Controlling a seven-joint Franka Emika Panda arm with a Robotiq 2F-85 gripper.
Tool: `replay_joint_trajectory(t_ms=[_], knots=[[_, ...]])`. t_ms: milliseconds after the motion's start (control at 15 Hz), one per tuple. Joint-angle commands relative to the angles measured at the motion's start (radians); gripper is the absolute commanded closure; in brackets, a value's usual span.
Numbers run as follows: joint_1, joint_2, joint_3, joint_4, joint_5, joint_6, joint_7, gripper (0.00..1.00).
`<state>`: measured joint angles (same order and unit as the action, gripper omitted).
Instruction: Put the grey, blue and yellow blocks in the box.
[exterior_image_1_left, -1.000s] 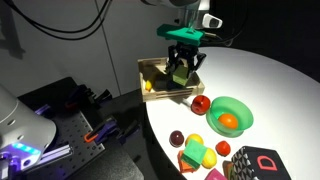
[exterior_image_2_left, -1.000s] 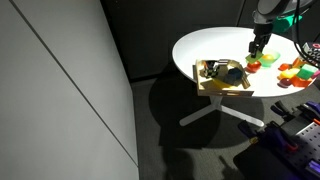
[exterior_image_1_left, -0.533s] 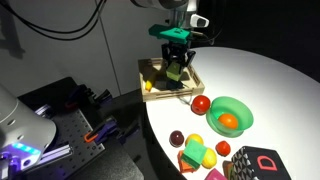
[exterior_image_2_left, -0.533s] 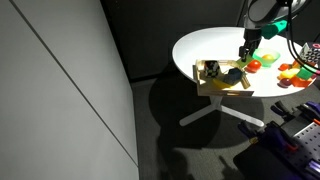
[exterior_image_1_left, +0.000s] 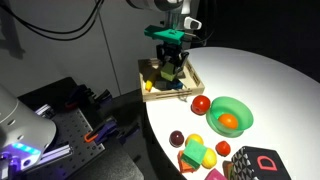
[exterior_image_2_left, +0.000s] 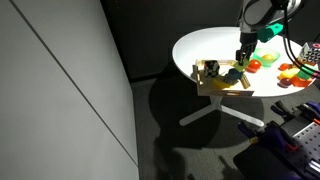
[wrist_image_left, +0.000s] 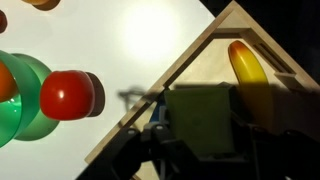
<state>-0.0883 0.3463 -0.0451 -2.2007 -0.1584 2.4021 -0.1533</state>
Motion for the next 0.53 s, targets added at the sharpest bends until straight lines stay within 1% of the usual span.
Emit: replay_joint_trajectory(t_ms=[0,467], knots=[[0.013,-0.006,-0.002,0.001,-0.001,-0.046,0.002,0.7],[0.049,0.029,-0.029,0.012,-0.079,-0.04,0.07,0.7]])
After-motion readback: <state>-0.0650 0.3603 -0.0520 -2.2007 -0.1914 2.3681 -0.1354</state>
